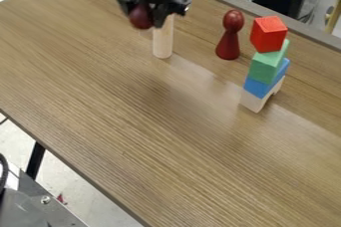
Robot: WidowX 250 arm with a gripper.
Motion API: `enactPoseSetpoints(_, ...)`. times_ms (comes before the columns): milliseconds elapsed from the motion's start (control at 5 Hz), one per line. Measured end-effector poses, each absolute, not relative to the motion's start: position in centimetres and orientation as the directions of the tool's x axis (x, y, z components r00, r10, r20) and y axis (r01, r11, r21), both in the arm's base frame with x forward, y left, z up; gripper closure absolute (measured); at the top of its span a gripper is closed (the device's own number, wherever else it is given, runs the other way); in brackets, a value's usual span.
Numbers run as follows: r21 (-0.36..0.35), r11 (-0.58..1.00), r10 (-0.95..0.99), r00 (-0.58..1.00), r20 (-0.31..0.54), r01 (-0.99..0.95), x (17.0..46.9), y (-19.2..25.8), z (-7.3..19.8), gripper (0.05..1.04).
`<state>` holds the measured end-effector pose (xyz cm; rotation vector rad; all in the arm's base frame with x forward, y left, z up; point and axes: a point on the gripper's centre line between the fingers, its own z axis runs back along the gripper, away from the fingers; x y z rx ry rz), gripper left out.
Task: Remove the cone from the tower and put in the table
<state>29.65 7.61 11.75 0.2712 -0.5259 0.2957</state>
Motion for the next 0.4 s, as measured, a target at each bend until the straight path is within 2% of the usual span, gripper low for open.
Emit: enactPoseSetpoints(400, 0.25, 0.824, 0.336, 0.794, 0.506, -0.508, 28.5, 10.4, 8.5, 0.487)
